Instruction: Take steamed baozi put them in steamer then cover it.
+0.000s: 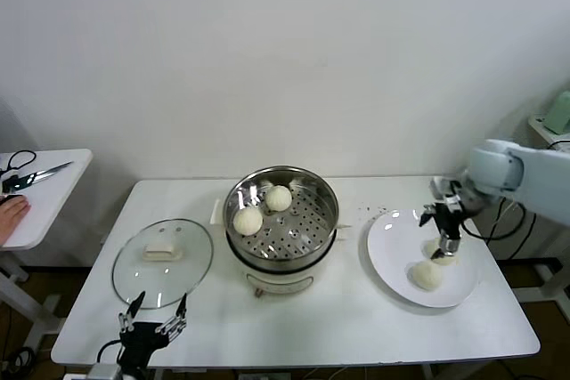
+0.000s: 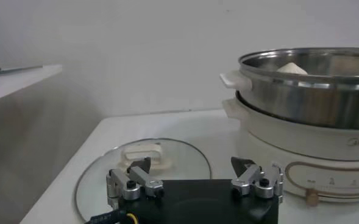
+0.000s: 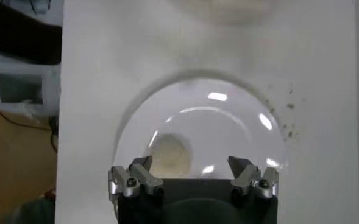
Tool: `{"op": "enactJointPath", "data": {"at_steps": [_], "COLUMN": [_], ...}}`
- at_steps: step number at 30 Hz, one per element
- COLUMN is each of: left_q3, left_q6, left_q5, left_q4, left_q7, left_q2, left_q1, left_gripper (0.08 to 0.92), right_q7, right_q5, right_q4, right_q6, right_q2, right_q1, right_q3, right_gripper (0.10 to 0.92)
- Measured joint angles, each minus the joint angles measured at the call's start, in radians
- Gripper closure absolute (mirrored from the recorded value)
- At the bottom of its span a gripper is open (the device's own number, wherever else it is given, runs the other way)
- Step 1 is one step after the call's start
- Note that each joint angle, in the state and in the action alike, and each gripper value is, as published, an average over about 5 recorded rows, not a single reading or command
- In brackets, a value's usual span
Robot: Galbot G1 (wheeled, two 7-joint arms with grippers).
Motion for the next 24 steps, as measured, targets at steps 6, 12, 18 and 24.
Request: {"op": "enactJointPath", "data": {"at_steps": [6,12,18,24], "left_q3": [0.002,0.002,0.002,-0.001], "left_q6": [0.000,0.000,0.000,0.000], "left_q5": [0.006,0.009,0.012,0.015], "left_q4": [-0.004,-0.011,-0.016,-0.018], "left_q7": [0.000,0.000,0.000,0.000], "left_q2": [-0.001,-0.005,-0.009,-0.012], "left_q1": [0.002,0.008,0.014,0.017], "left_gripper": [0.177,0.177,0.177,0.177], "right_q7": [0.041,0.060,0.070,0.076], "right_q5": [-0.057,-0.089,-0.107,-0.119], "right_q4": [-0.024,-0.047,-0.065,-0.081], "right_q6": [-0.024,-0.039,-0.049,-0.052], "right_q2": [-0.010,-0.005,0.001,0.013], "right_q1": [-0.137,-0.243,-0.315,-0.351], "right_q3": [0.106,0.186,0.238,0.268], "right_gripper": [0.203,0.203,0.204,0.266]}}
